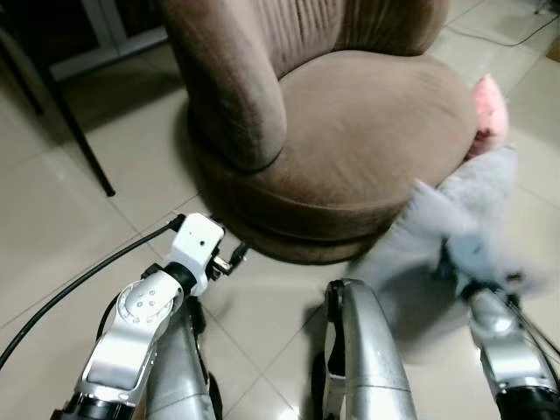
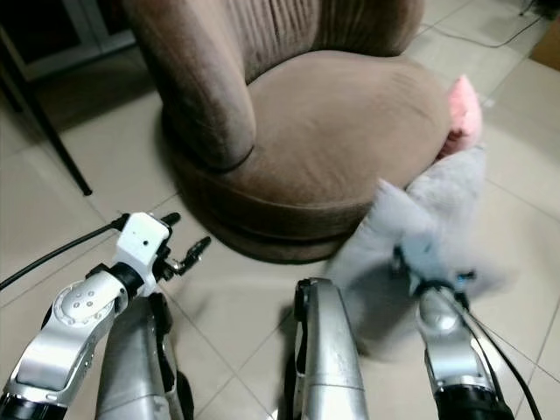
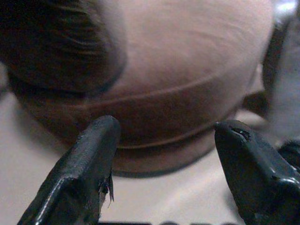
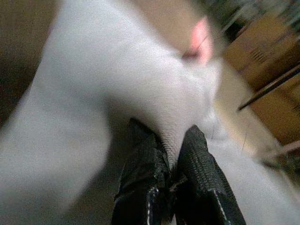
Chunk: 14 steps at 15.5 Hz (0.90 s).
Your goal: Move the pillow to the sofa from floor
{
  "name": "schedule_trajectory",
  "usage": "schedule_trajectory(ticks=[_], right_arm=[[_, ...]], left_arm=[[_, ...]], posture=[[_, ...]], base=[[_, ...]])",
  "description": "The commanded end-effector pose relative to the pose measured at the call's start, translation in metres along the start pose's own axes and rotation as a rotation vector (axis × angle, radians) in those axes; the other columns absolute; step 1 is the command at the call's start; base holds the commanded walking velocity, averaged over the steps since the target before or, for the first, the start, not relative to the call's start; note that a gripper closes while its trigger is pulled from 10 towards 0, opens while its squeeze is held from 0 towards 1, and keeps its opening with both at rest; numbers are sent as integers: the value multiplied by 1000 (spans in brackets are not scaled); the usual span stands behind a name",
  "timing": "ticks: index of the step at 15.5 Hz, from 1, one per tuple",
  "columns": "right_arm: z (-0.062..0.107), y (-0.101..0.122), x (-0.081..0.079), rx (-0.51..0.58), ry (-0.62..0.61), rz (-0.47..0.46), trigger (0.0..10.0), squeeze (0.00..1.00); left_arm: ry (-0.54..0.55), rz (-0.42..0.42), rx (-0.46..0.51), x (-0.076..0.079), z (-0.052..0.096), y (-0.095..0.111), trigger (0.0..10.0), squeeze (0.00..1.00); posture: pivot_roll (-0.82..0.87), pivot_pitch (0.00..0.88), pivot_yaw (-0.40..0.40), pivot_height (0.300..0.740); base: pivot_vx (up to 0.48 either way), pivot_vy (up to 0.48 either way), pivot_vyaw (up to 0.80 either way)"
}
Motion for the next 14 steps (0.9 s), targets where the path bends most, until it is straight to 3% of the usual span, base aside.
schedule_trajectory(ticks=[1,3,4,5,6,9,11,14], right_arm=[[1,38,17,144,-73,-54,0,0],[8,61,17,215,-74,-129,0,0],[13,89,11,309,-15,-211,3529,0],[14,94,9,318,8,-237,3529,0],[17,124,1,382,84,-305,10000,0],[19,143,-5,384,108,-428,10000,0],[18,143,-14,354,143,-484,10000,0],[18,145,-22,329,172,-496,10000,0]], left_arm=[[46,-11,20,-5,1,2,10000,0],[64,-26,45,-6,2,8,10000,0],[102,-17,84,-11,2,19,10000,0],[108,-16,91,-13,1,21,10000,0],[138,-20,114,-18,-1,32,10000,0],[148,-31,107,-19,-2,34,10000,0],[155,-28,91,-19,-4,32,10000,0],[161,-24,69,-21,-5,30,10000,0]], posture=[[-41,44,-54,469],[-41,41,-54,469],[-39,33,-51,469],[-39,32,-50,469],[-34,32,-51,469],[-20,25,-59,474],[-15,24,-67,489],[-6,20,-68,519]], base=[[0,0,0],[0,0,0],[0,0,0],[0,0,0],[0,0,0],[0,0,0],[0,0,0],[0,0,0]])
Point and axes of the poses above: a point about 5 cm out from each wrist's last joint towards the gripper, its own z axis pointing back from the gripper into the wrist, its own y axis along the axis of the wrist's last joint, x = y × z, the point moved 4 cm from there along -z, pointing out of the wrist towards the gripper, and after that the axes turned 4 degrees about z, right-handed, at the moved point
